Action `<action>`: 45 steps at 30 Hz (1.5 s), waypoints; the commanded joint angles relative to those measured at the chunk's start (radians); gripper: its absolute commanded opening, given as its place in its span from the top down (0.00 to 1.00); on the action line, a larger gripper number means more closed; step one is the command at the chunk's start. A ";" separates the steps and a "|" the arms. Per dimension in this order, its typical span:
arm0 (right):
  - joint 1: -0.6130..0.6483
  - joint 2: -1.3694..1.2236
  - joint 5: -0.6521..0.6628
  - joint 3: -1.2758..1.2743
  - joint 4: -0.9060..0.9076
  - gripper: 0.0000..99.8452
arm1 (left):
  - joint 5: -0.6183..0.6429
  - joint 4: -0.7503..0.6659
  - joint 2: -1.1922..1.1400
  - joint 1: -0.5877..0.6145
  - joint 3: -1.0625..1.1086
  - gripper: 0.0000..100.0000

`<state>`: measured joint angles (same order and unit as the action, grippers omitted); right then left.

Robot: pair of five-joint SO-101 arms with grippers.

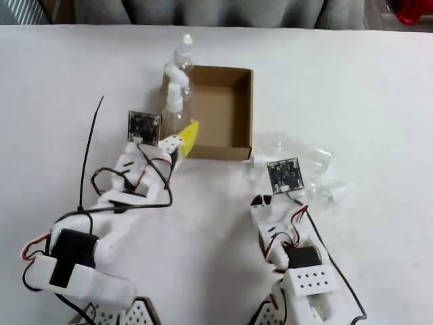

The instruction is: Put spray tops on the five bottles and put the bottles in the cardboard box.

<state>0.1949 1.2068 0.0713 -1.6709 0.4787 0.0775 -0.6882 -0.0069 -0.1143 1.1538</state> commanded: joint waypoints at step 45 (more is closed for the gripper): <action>-0.012 0.008 0.008 -0.015 -0.024 0.99 | -0.043 1.154 1.122 0.145 0.416 0.67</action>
<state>0.1949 1.2068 0.0713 -1.6755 0.4726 0.0760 0.4611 1.0058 0.0222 1.5006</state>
